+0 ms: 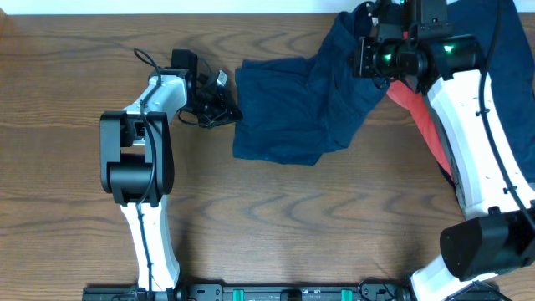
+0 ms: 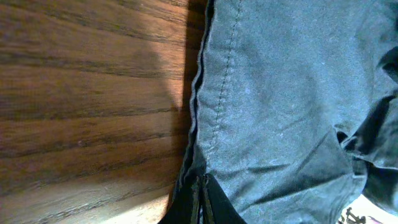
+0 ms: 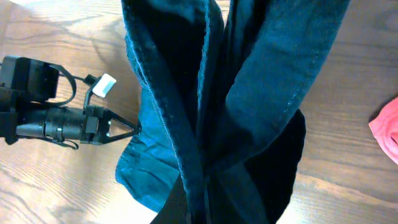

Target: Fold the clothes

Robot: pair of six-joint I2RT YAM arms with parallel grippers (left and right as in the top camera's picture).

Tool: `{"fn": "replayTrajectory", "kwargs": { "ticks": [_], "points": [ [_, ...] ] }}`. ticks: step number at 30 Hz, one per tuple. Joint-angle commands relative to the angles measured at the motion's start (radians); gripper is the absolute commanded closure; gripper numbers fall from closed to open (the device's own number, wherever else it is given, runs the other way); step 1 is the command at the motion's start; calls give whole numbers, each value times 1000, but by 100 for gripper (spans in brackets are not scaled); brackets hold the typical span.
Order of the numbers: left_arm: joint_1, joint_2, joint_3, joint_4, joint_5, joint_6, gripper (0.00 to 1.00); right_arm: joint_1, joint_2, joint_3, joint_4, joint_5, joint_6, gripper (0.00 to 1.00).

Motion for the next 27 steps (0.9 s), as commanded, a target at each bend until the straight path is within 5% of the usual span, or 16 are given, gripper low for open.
{"fn": "replayTrajectory", "kwargs": {
  "ticks": [1,13,27],
  "points": [
    [-21,56,-16,-8,-47,19,94,26,-6,28,18,-14,-13,99],
    [-39,58,-32,-8,-79,-30,94,216,16,27,171,126,90,99],
    [-43,58,-35,-8,-85,-29,94,394,255,27,413,262,261,99]
  ]
}}
